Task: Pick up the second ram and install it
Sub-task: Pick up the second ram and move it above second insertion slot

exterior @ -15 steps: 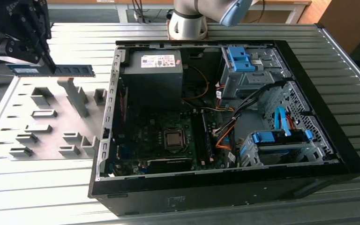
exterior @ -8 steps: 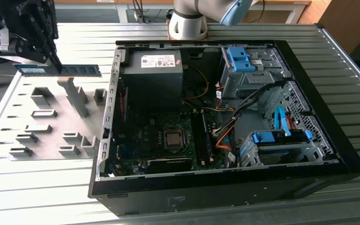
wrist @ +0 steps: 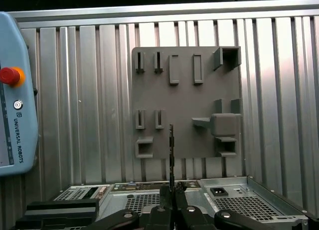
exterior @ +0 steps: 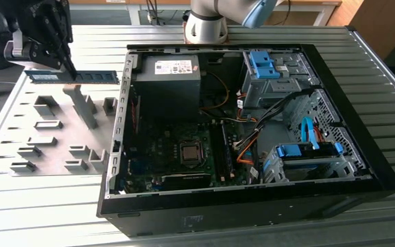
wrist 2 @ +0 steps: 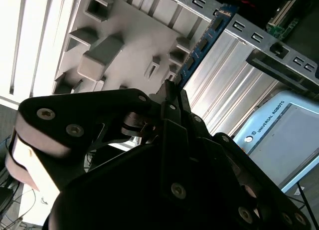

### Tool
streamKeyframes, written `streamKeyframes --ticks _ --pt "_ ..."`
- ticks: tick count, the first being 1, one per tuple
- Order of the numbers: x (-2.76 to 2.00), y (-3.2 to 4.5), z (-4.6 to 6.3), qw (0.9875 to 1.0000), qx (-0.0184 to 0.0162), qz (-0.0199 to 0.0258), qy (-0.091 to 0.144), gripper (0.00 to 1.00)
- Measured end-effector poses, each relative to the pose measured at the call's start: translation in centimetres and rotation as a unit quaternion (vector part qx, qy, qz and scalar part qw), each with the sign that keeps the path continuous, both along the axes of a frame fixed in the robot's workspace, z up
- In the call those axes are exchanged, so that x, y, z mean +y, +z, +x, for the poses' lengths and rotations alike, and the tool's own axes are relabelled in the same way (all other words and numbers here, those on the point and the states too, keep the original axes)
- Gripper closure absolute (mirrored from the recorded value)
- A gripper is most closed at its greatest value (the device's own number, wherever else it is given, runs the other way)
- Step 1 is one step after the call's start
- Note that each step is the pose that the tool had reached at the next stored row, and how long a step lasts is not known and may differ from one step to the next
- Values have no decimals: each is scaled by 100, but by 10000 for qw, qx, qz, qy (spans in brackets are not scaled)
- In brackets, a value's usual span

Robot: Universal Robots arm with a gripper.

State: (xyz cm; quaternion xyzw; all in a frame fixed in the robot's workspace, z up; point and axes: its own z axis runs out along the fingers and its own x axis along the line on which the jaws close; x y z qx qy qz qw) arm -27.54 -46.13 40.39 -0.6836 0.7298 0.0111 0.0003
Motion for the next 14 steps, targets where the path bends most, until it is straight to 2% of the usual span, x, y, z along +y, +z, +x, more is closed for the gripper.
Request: streamKeyframes --ticks 14 --pt "0 0 244 10000 0 0 0 86"
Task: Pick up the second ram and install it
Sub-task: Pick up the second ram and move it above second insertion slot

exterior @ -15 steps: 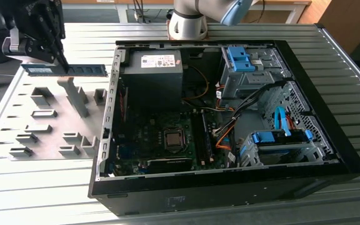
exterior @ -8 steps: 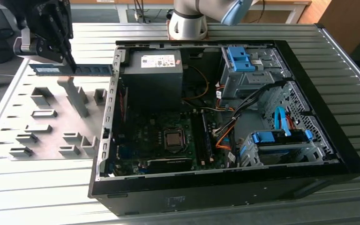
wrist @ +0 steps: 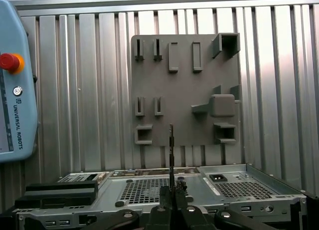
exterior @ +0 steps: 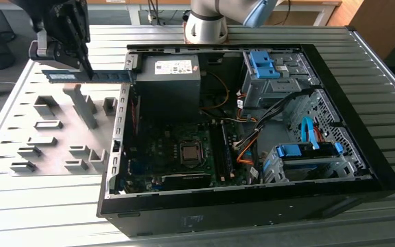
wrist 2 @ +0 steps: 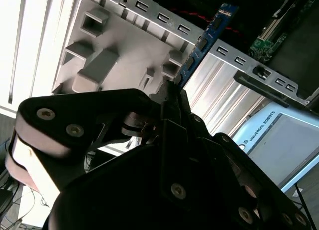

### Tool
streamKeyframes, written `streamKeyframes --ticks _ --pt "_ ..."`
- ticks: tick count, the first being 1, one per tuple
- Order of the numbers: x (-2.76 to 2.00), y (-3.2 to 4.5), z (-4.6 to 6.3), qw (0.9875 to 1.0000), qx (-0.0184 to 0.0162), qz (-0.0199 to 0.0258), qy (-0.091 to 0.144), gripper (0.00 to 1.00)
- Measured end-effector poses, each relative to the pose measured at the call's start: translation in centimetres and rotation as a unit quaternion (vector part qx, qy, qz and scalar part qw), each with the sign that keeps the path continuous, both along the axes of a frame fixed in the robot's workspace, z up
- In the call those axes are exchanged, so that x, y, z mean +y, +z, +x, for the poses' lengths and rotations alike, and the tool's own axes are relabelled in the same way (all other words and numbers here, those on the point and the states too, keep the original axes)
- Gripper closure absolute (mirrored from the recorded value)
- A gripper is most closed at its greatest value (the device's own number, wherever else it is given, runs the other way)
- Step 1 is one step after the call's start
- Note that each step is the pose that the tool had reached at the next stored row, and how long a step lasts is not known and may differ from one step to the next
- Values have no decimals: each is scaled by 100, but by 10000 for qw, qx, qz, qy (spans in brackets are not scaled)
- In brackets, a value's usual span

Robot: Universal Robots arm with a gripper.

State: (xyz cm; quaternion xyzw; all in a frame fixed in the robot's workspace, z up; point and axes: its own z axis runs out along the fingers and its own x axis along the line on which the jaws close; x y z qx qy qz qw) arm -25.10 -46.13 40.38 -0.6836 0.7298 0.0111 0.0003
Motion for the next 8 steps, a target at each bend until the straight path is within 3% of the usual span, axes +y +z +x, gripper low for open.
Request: streamKeyframes --ticks 8 --pt "0 0 144 10000 0 0 0 86"
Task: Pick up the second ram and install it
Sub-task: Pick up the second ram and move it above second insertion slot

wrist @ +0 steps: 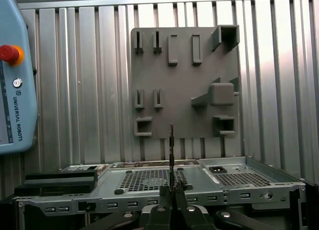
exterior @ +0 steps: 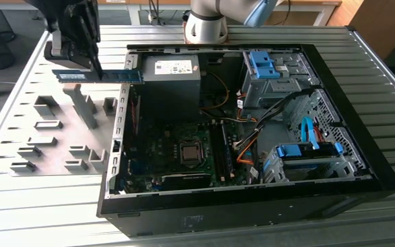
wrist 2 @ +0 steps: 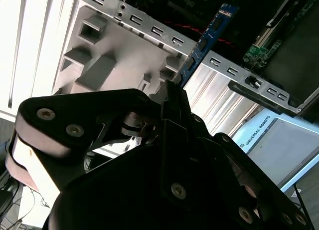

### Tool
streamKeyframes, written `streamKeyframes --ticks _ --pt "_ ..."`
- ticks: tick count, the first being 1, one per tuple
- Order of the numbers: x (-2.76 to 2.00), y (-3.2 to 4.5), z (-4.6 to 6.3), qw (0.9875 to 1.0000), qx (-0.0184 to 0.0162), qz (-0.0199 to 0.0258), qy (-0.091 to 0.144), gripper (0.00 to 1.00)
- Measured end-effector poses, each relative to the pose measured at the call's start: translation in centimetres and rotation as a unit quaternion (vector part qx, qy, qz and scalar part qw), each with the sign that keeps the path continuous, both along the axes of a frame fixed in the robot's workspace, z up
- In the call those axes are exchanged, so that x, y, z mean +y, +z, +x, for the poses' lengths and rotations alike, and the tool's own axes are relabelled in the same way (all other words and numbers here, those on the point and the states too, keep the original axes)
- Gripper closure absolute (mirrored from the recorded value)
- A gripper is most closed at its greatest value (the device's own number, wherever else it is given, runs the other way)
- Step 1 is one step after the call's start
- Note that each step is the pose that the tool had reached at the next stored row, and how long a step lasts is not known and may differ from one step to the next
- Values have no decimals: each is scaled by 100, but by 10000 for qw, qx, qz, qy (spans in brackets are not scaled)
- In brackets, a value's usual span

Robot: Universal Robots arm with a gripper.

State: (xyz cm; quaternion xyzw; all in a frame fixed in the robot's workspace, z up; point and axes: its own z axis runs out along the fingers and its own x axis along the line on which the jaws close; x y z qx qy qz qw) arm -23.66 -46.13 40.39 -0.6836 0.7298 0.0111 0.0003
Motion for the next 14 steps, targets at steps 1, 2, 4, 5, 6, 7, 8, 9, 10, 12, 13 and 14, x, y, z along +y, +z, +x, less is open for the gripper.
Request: streamKeyframes --ticks 1,2,4,5,6,7,8,9,10,12,13,14 --pt "0 0 18 10000 0 0 0 86" --pt "0 0 37 10000 0 0 0 86" --pt "0 0 74 10000 0 0 0 86" --pt "0 0 93 10000 0 0 0 86" --pt "0 0 111 10000 0 0 0 86" --pt "0 0 129 10000 0 0 0 86" --pt "0 0 147 10000 0 0 0 86" --pt "0 -1 165 10000 0 0 0 86" --pt "0 0 183 10000 0 0 0 86" --pt "0 0 220 10000 0 0 0 86" --pt "0 0 238 10000 0 0 0 86" --pt "0 0 256 10000 0 0 0 86"
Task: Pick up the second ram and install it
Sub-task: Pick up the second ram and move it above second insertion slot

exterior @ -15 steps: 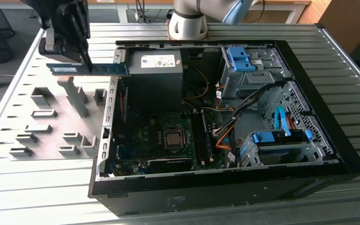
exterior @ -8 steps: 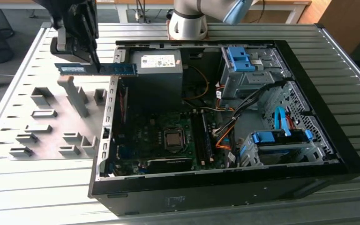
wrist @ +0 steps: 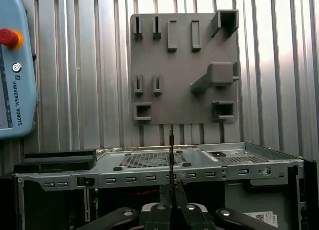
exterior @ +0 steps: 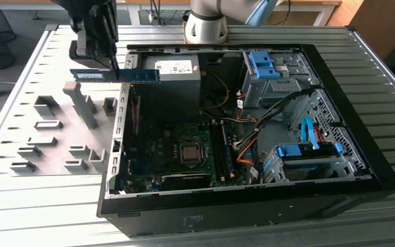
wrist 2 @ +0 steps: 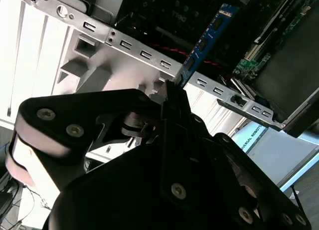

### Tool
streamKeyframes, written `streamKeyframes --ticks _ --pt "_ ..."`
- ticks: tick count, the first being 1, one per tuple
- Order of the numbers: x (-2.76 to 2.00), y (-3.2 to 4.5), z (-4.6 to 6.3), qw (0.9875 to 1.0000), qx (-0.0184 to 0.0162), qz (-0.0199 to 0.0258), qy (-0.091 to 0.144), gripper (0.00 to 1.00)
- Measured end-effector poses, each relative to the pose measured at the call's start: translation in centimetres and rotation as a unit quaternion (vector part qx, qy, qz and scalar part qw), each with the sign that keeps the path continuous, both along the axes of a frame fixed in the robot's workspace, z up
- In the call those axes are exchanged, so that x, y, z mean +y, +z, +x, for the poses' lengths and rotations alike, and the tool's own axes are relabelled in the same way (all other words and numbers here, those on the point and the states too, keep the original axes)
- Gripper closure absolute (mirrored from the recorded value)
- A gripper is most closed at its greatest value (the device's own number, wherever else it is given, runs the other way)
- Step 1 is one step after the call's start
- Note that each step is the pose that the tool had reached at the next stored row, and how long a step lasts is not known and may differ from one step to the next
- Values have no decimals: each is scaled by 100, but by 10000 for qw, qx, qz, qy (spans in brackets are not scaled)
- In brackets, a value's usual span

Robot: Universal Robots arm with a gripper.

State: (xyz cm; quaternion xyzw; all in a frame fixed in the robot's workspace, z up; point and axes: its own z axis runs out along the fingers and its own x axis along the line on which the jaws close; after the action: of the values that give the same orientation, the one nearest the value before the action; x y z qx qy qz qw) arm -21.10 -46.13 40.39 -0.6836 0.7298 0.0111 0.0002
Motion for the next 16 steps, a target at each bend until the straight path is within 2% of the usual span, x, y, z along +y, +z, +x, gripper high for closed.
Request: streamKeyframes --ticks 16 --pt "0 0 329 10000 0 0 0 86"
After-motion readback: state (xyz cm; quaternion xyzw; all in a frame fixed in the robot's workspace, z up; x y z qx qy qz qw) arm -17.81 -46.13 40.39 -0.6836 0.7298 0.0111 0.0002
